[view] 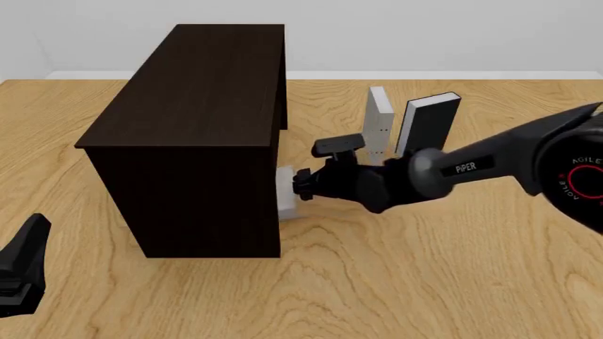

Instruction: Pick up the book on the right and place it under the cabinet shelf.

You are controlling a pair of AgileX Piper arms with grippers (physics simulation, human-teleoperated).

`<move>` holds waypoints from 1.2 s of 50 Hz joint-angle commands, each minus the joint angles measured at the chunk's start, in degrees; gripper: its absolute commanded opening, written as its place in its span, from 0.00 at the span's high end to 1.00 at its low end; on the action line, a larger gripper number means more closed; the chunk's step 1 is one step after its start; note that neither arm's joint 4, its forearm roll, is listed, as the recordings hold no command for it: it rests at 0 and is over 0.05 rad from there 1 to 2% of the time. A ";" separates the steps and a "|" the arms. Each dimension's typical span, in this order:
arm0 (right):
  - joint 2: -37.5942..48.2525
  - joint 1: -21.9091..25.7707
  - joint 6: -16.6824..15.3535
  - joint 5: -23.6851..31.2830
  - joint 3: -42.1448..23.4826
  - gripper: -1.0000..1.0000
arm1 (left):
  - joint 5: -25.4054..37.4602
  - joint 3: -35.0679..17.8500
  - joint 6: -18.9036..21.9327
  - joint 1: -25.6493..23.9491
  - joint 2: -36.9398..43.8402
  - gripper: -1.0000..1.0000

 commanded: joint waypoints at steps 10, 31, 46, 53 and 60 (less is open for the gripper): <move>1.46 3.94 7.38 -0.34 -3.25 0.00 | -0.19 0.00 -0.01 -0.94 0.63 0.00; 1.23 -2.70 4.41 0.47 -0.81 0.00 | -0.21 0.00 -0.03 -0.94 0.65 0.00; -7.04 -2.25 3.20 -2.95 6.59 0.00 | -0.20 0.00 -0.01 -0.94 0.63 0.00; -13.35 -2.25 2.83 -6.75 13.03 0.00 | -0.19 0.00 -0.01 -0.94 0.61 0.00; -18.85 -2.41 2.59 -10.14 18.46 0.00 | -0.20 0.00 -0.02 -0.93 0.64 0.00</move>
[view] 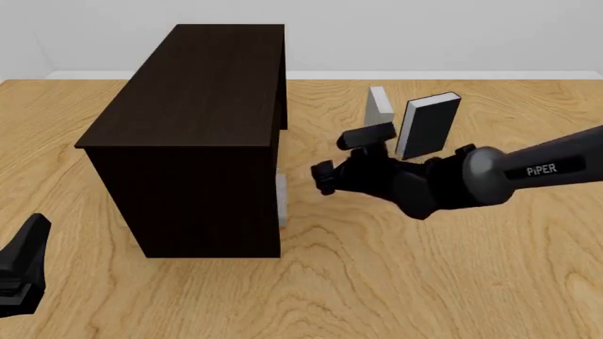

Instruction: Pick up the book on the right and place it under the cabinet shelf.

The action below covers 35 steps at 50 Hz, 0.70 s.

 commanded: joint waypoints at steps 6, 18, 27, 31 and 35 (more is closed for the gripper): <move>-11.23 0.94 1.80 -7.64 11.29 0.00 | -0.08 0.00 -0.01 -0.95 0.48 0.00; -21.25 2.67 2.14 -13.32 20.53 0.00 | -0.10 0.00 0.00 -0.94 0.54 0.00; -27.26 4.00 1.68 -16.75 26.96 0.00 | -0.12 0.00 -0.02 -0.95 0.58 0.00; -32.69 3.94 0.92 -17.41 31.24 0.00 | -0.07 0.00 0.00 -0.94 0.45 0.00; -37.17 4.06 0.52 -18.29 35.08 0.00 | 0.38 -0.01 0.06 -0.93 -0.07 0.00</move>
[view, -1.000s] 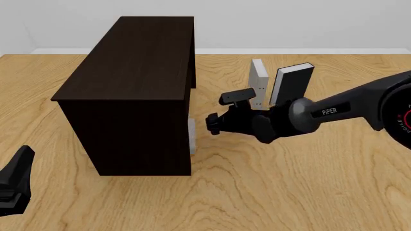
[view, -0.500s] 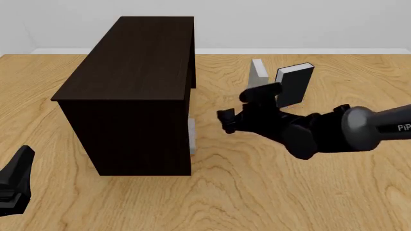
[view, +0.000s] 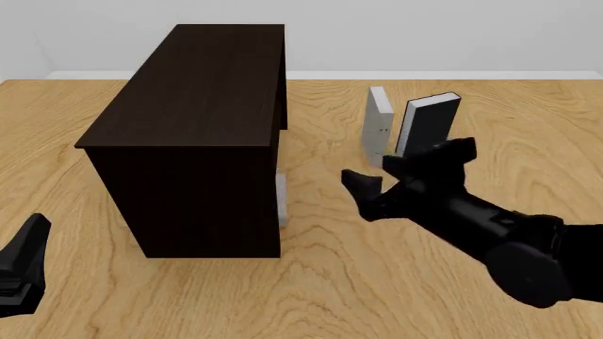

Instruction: Pick up the book on the right and place it under the cabinet shelf.

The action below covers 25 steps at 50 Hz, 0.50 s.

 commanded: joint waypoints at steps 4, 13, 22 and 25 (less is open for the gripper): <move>-13.99 1.15 1.01 -3.90 12.21 0.00 | 0.42 -0.01 0.10 -0.93 -0.25 0.00; -28.63 2.55 0.32 1.90 18.86 0.00 | -0.35 -0.01 0.48 -1.00 -0.53 0.00; -44.94 3.36 -0.64 11.66 22.81 0.00 | -0.85 -0.01 0.70 -1.03 -0.54 0.00; -48.39 3.08 -0.63 13.91 23.65 0.00 | -1.07 -0.02 0.80 -1.04 -0.55 0.00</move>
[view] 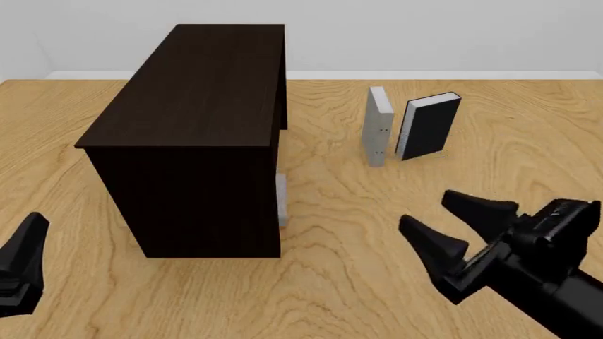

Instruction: Pick up the book on the right and place it under the cabinet shelf.

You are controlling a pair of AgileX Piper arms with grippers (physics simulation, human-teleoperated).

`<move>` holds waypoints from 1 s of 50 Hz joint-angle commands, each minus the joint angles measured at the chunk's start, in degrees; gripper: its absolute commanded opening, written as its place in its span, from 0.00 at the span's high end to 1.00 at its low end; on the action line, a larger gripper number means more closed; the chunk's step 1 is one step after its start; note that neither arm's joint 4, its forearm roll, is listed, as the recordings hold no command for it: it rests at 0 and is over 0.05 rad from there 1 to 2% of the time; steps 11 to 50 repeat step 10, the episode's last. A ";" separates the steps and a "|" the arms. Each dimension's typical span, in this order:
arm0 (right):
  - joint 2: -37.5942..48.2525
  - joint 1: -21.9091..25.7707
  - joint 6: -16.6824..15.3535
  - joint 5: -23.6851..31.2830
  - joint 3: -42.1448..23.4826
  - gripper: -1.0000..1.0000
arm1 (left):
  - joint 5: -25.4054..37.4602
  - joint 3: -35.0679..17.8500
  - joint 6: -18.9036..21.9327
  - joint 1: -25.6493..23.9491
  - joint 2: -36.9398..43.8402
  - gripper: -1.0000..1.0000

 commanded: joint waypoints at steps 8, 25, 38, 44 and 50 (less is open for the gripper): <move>-23.01 -2.13 0.84 12.14 6.62 0.00 | -1.78 0.00 0.76 -0.83 0.01 0.00; -25.41 -5.14 -0.05 13.75 6.65 0.00 | -1.78 -0.01 0.75 -0.83 0.01 0.00; -25.41 -5.14 -0.05 13.75 6.65 0.00 | -1.78 -0.01 0.75 -0.83 0.01 0.00; -25.41 -5.14 -0.05 13.75 6.65 0.00 | -1.78 -0.01 0.75 -0.83 0.01 0.00; -25.41 -5.14 -0.05 13.75 6.65 0.00 | -1.78 -0.01 0.75 -0.83 0.01 0.00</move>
